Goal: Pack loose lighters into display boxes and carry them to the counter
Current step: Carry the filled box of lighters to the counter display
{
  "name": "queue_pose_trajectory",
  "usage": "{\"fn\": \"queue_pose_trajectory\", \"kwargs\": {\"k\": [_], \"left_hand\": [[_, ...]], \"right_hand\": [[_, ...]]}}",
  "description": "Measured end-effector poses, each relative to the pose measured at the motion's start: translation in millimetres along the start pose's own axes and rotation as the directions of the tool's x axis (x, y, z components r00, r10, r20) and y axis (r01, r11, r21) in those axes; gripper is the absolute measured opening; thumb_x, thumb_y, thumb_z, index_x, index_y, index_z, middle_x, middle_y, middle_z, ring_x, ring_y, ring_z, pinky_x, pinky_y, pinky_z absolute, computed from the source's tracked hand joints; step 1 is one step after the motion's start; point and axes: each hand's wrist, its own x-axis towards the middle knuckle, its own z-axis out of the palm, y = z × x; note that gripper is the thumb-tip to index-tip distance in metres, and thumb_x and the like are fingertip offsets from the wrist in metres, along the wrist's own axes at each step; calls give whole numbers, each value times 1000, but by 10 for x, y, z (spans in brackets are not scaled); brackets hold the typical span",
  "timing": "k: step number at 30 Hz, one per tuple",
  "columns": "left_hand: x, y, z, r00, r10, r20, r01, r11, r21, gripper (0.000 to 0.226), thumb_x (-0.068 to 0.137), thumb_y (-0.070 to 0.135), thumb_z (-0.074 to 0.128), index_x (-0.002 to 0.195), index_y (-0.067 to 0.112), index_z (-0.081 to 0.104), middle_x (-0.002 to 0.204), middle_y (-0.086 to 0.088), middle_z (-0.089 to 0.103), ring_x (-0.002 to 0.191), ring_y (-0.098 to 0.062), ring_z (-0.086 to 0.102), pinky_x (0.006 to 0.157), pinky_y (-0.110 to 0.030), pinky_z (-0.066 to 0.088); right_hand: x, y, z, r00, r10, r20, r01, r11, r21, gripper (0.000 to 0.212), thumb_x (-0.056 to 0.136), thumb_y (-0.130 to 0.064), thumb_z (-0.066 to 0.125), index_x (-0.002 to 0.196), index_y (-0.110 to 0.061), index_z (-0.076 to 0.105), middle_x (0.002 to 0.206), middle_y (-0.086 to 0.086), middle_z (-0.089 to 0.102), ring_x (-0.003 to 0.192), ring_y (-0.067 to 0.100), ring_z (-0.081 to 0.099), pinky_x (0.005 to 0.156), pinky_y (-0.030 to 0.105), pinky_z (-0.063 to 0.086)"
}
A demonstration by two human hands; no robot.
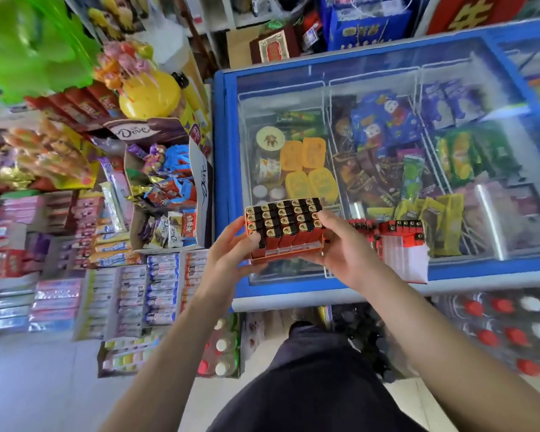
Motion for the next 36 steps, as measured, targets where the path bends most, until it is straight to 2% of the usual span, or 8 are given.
{"fn": "queue_pose_trajectory", "kwargs": {"k": [6, 10, 17, 21, 25, 28, 33, 36], "left_hand": [[-635, -365, -532, 993, 67, -98, -77, 992, -99, 39, 83, 34, 69, 120, 43, 64, 113, -3, 75, 106, -26, 72, 85, -41, 59], [-1191, -683, -908, 983, 102, -153, -133, 969, -210, 54, 85, 29, 69, 137, 31, 58, 121, -9, 72, 111, -34, 69, 88, -49, 59], [-2267, -1342, -1598, 951, 113, -288, -199, 937, -287, 62, 78, 27, 73, 138, 27, 57, 120, -10, 72, 99, -32, 74, 88, -57, 57], [-2907, -1795, -1950, 916, 115, -384, -255, 906, -337, 56, 77, 26, 72, 131, 31, 59, 120, -7, 72, 100, -24, 74, 70, -33, 62], [-3448, -2122, -2359, 865, 86, -495, -277, 904, -326, 69, 67, 46, 77, 133, 37, 60, 124, -4, 70, 108, -25, 71, 82, -42, 62], [-3762, -2331, -2634, 820, 68, -569, -304, 893, -332, 68, 69, 47, 76, 134, 37, 60, 126, -6, 69, 109, -27, 70, 87, -50, 61], [-4071, -2499, -3130, 743, 5, -669, -333, 870, -363, 65, 69, 46, 76, 132, 37, 61, 125, -3, 70, 110, -26, 70, 91, -55, 58], [-4190, -2559, -3540, 713, -26, -700, -341, 860, -379, 65, 71, 43, 76, 134, 34, 61, 125, -6, 70, 111, -28, 70, 91, -55, 58]], "right_hand": [[-282, 432, 430, 990, 75, 121, -53, 983, -174, 39, 90, -37, 68, 126, -24, 67, 124, 13, 67, 110, 35, 66, 100, 56, 51], [-618, 847, 769, 983, 70, 168, -27, 969, -245, 31, 94, -28, 62, 125, -26, 68, 123, 9, 69, 110, 32, 65, 104, 62, 44], [-1184, 1809, 1373, 969, 122, 215, -24, 911, -411, 46, 88, -25, 66, 133, -19, 61, 124, 11, 67, 112, 30, 62, 105, 60, 42], [-1491, 2408, 1696, 950, 187, 250, -35, 859, -510, 51, 87, -23, 65, 136, -15, 58, 126, 13, 66, 113, 31, 62, 106, 60, 41], [-1680, 2914, 2089, 916, 249, 314, -7, 794, -608, 52, 89, -23, 64, 140, -18, 55, 136, 15, 61, 115, 33, 63, 94, 51, 52], [-1759, 3228, 2409, 875, 301, 380, 39, 738, -674, 48, 92, -22, 63, 140, -23, 55, 136, 14, 62, 123, 39, 60, 98, 51, 50], [-1693, 3676, 3011, 827, 386, 409, 80, 639, -765, 37, 95, -22, 63, 131, -25, 62, 122, 1, 71, 106, 20, 69, 84, 34, 52], [-1552, 3986, 3417, 797, 438, 415, 78, 607, -791, 39, 93, -24, 66, 132, -26, 61, 120, 1, 72, 109, 23, 69, 89, 37, 54]]}}
